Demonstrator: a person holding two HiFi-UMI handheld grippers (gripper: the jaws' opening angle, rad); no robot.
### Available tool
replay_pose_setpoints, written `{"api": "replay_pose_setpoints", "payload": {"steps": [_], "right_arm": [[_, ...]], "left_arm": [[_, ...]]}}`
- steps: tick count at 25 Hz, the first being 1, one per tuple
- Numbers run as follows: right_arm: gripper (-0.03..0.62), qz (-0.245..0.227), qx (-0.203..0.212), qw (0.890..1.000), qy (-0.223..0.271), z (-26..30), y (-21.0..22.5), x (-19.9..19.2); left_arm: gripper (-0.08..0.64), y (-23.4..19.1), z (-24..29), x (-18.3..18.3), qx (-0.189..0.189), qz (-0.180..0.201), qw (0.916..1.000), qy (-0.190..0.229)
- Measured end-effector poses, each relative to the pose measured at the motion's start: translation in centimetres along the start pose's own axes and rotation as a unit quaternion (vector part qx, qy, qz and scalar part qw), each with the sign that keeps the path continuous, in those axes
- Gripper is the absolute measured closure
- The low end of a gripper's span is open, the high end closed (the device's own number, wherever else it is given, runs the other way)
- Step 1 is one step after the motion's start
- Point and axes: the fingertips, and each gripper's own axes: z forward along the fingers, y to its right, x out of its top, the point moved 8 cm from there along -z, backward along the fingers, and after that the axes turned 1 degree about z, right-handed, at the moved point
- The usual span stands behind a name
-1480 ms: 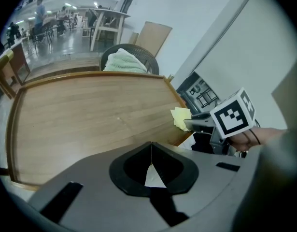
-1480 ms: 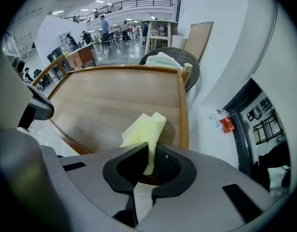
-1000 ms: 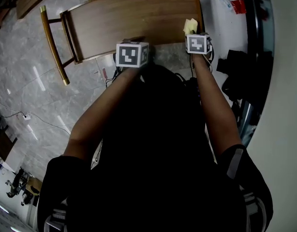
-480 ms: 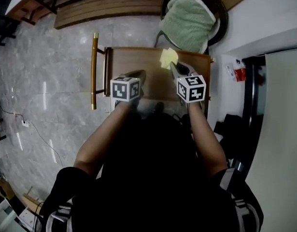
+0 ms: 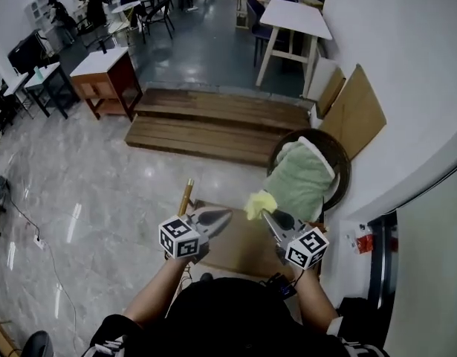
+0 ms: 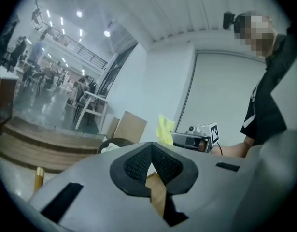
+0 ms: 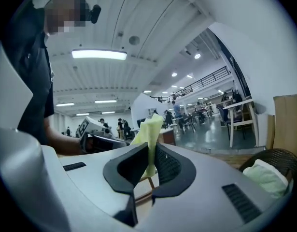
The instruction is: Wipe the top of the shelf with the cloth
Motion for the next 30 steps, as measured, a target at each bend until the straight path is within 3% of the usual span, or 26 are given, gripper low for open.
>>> {"api": "replay_pose_setpoints", "payload": {"steps": [5,23,30], "right_arm": [[0.549,-0.001,0.017,1.0,0.01,0.1,-1.4,1.9],[0.549,-0.005,0.073,0.997,0.018,3.0,-4.3,3.5],[0.549,-0.005,0.098,0.995,0.003,3.8,-6.4,3.7]], "left_arm": [[0.549,0.6,-0.5,2.5,-0.009,0.052,0.9986,-0.007],[0.549,0.9,-4.8,2.9,-0.028,0.051,0.998,0.022],[0.549,1.5,-7.2,3.1,-0.009,0.045,0.9985,0.028]]}}
